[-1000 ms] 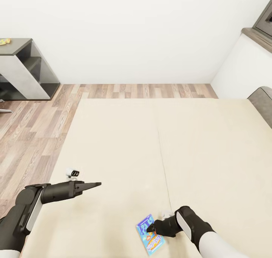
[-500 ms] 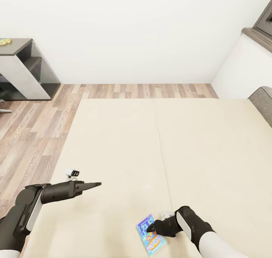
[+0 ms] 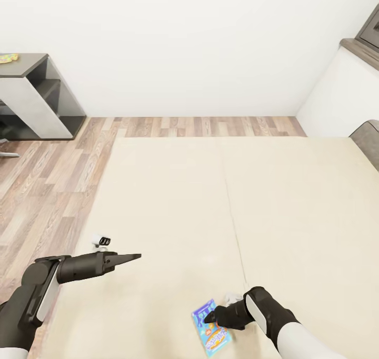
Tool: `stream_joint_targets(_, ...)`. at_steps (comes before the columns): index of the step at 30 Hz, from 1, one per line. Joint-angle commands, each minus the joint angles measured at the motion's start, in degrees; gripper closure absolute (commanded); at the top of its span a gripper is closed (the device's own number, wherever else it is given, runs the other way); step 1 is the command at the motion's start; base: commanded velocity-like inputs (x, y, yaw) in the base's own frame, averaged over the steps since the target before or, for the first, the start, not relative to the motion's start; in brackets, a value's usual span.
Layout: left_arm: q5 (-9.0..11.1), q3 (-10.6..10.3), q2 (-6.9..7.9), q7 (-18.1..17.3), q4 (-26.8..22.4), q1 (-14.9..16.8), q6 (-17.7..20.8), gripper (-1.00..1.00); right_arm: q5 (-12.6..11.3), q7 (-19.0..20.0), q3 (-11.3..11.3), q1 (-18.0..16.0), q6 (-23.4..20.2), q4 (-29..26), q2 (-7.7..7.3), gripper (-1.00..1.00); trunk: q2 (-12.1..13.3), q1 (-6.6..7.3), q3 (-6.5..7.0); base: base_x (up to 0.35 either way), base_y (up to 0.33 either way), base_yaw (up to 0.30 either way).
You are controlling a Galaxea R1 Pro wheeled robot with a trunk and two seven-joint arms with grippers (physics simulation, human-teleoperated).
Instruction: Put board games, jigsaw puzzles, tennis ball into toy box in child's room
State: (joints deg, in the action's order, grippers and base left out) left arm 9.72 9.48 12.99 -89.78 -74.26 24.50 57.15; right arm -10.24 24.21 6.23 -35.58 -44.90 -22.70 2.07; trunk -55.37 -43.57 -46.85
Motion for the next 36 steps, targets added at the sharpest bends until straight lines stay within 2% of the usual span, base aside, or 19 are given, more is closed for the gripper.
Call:
stream_joint_targets(1,-0.02,-0.02,0.02,-0.22,0.00,0.01,0.61,-1.00,-0.60,-0.21,0.36,-0.02,-0.28,-0.06,-0.04,-1.00,-0.03,-0.01,-0.04,0.000,0.174,0.000)
stream_joint_targets(9,-0.02,-0.01,0.02,-0.22,0.00,0.02,0.59,-1.00,-0.59,-0.22,0.36,-0.02,-0.27,-0.10,-0.04,-1.00,-0.03,-0.01,-0.04,0.000,0.082,0.000)
stream_joint_targets(36,-0.10,-0.08,0.02,-0.22,0.00,0.00,0.63,-1.00,-0.66,-0.22,0.36,-0.02,-0.27,-0.10,-0.04,-1.00,-0.03,-0.01,-0.04,0.000,0.003,0.000)
